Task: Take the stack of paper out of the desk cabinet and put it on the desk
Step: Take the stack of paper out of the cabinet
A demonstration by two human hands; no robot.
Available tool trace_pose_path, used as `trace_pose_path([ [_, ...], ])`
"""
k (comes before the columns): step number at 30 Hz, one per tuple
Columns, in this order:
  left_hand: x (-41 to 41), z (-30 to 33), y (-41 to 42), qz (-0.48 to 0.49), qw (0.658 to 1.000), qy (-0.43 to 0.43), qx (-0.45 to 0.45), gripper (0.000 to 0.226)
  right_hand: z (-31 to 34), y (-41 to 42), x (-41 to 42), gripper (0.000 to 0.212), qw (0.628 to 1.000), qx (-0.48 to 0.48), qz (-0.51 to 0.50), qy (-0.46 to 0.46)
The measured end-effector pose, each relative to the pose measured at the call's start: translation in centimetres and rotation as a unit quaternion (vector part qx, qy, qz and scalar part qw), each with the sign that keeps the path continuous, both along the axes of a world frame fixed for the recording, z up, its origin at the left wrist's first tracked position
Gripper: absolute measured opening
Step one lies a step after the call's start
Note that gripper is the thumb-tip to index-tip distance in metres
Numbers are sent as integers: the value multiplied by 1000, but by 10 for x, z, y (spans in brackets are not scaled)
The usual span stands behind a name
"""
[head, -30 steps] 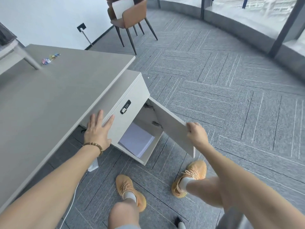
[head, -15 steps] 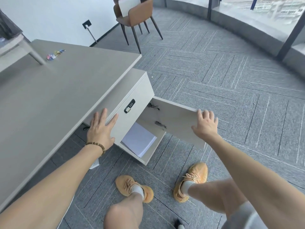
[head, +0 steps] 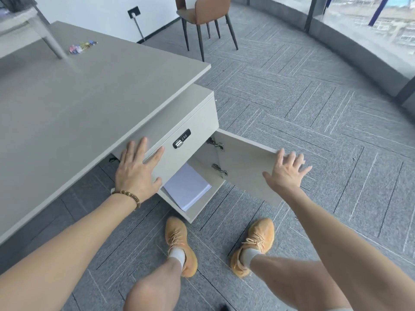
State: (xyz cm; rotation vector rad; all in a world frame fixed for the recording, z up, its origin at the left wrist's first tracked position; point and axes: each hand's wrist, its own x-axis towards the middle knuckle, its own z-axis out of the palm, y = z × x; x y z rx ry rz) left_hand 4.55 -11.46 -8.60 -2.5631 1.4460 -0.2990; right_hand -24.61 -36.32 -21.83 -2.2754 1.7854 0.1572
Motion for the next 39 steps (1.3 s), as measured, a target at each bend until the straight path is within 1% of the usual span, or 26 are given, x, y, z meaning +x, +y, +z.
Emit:
trace_pose_path([
  [3,-11,1,-6,26,1000,5,-1,84,4,4,9,98,1000,-5,21,7],
  [5,-22,3,-12,43,999,26,-16,71,5,8,14,93,999,-11,42,-3],
  [6,-28,2,-15,44,997,42,-45,61,5,12,18,90,998,-16,57,-8],
  [8,-44,-4,-16,23,984,96,-149,40,5,21,30,83,994,-32,97,-33],
  [10,-64,-18,-16,11,946,191,-263,28,1,32,45,76,987,-34,131,-82],
  [11,-74,-30,-16,18,925,247,-290,26,-4,37,54,72,984,-26,143,-103],
  [12,-81,-45,-17,31,911,291,-291,26,-11,42,63,69,981,-11,151,-117],
  [13,-85,-64,-19,47,905,321,-275,29,-18,48,72,67,979,7,157,-128],
  [15,-83,-105,-24,86,897,371,-226,36,-35,55,88,64,976,48,163,-138],
  [17,-73,-144,-30,133,879,411,-201,40,-57,57,101,62,972,91,164,-139],
  [22,-48,-216,-50,276,801,493,-197,51,-122,46,131,62,958,184,174,-132],
  [26,-28,-271,-64,333,737,547,-214,61,-169,34,157,70,945,253,171,-116],
  [28,-19,-296,-71,357,714,559,-224,63,-193,27,167,72,934,287,188,-102],
  [30,-9,-319,-80,383,697,563,-224,66,-216,20,175,73,925,311,201,-88],
  [33,5,-349,-93,412,691,555,-211,73,-246,11,188,73,919,320,219,-73],
  [37,32,-385,-104,468,659,551,-209,82,-285,3,214,75,913,336,219,-76],
  [39,46,-402,-107,497,653,533,-206,85,-303,1,226,77,909,350,209,-85],
])
